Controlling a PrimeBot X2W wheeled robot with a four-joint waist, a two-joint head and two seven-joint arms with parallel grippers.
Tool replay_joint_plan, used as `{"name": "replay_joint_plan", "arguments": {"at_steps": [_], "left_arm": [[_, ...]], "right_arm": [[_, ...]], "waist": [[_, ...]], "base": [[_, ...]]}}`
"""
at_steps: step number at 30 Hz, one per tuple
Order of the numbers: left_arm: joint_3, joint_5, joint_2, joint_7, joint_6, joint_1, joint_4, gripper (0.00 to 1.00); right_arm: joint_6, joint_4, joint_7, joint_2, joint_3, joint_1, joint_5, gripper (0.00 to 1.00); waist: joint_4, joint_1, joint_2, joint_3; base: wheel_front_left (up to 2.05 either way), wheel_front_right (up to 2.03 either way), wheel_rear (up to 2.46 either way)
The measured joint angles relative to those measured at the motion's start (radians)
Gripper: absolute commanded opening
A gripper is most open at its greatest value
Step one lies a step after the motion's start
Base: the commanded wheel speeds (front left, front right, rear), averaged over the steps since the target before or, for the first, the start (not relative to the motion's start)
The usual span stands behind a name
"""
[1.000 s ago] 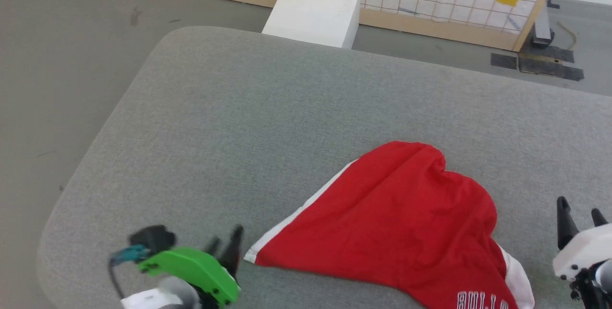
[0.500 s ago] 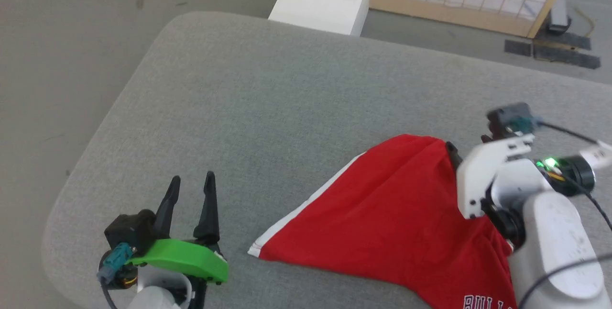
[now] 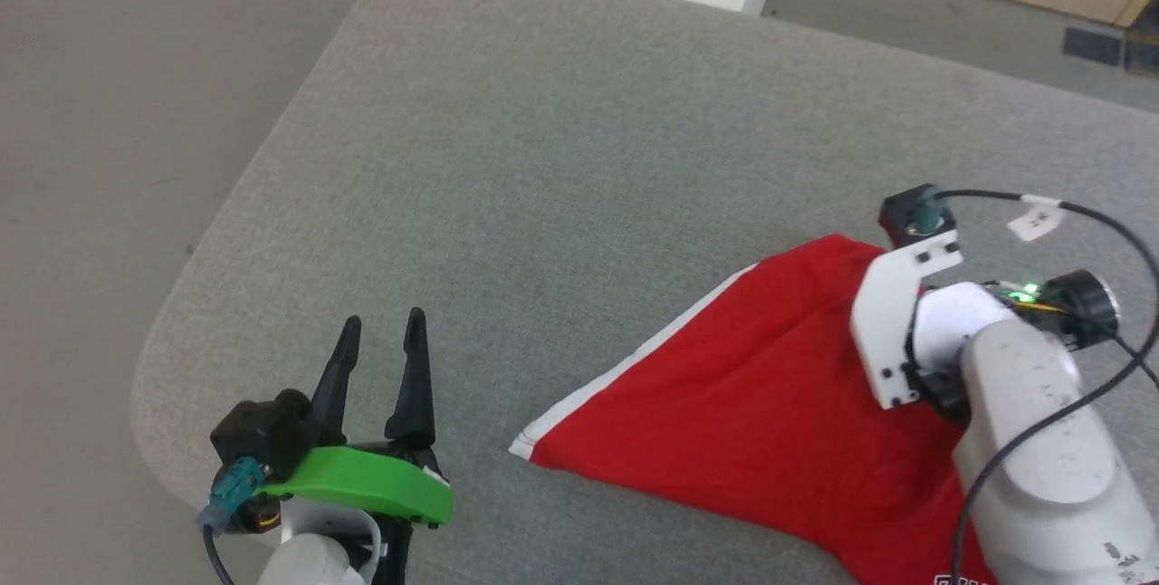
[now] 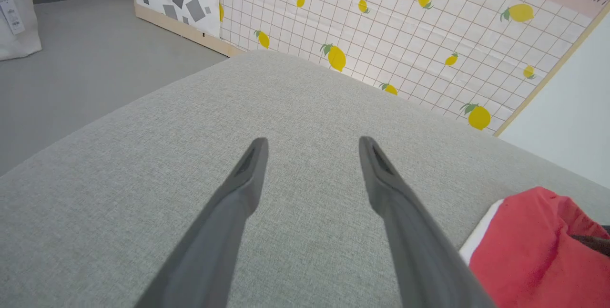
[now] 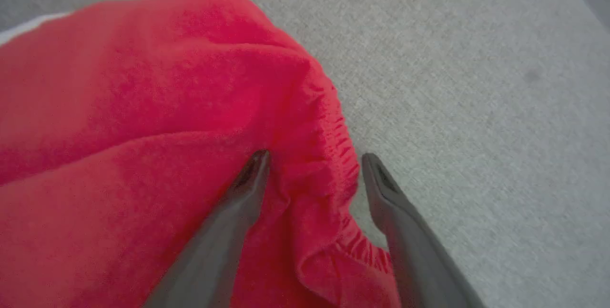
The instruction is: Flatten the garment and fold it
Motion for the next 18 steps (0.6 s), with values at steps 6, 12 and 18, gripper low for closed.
{"name": "replay_joint_plan", "arguments": {"at_steps": [6,12,18], "left_arm": [[0.025,0.029,-0.022,0.000,-0.032,0.000,0.026,1.00],[0.036,0.044,-0.033,-0.001,-0.051,-0.001,0.044,1.00],[0.045,0.053,-0.036,-0.001,-0.063,0.000,0.051,1.00]], "right_arm": [[0.000,0.007,0.006,-0.023,0.061,-0.002,0.075,0.00],[0.001,-0.042,-0.105,-0.029,-0.016,0.003,0.124,0.00],[0.001,-0.159,-0.170,-0.024,-0.208,0.050,0.122,0.00]], "waist": [[0.004,0.0000,0.0000,0.008],[-0.026,0.0000,0.0000,-0.014],[-0.075,0.0000,0.0000,-0.037]], "base": [[0.00,0.00,0.00],[0.00,0.00,0.00],[0.00,0.00,0.00]]}}
